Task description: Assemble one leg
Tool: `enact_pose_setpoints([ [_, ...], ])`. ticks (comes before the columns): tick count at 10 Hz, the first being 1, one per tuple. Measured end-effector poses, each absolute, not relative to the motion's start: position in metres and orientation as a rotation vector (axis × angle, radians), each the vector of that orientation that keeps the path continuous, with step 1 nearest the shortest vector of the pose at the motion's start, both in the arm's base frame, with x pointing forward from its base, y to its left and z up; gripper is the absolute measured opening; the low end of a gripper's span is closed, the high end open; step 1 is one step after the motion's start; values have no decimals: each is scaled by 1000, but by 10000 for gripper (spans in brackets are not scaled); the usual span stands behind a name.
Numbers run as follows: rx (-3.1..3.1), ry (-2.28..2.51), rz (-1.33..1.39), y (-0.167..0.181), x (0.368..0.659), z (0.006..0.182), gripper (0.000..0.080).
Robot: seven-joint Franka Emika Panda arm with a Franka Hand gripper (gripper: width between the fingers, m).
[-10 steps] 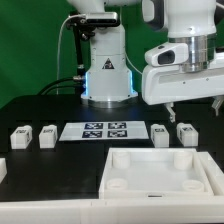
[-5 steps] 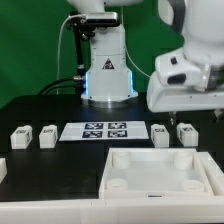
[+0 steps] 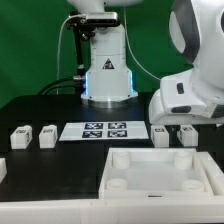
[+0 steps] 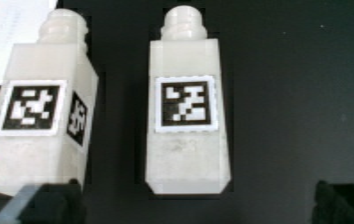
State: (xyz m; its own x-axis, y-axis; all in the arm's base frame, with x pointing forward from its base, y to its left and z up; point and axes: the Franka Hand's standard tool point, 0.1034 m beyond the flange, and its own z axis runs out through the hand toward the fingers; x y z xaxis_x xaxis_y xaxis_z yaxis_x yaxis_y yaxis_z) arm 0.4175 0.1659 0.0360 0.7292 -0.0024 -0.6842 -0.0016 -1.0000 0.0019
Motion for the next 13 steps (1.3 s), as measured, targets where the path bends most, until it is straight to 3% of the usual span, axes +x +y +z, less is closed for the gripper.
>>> enact_pose_setpoints([
  [5,2856,-51,-1249,171,384,14,649],
  [9,2854,-49,-1253,170,383,13,637],
  [11,2854,-48,-1254,170,382,13,287],
  [13,2854,-48,-1255,170,382,13,290],
])
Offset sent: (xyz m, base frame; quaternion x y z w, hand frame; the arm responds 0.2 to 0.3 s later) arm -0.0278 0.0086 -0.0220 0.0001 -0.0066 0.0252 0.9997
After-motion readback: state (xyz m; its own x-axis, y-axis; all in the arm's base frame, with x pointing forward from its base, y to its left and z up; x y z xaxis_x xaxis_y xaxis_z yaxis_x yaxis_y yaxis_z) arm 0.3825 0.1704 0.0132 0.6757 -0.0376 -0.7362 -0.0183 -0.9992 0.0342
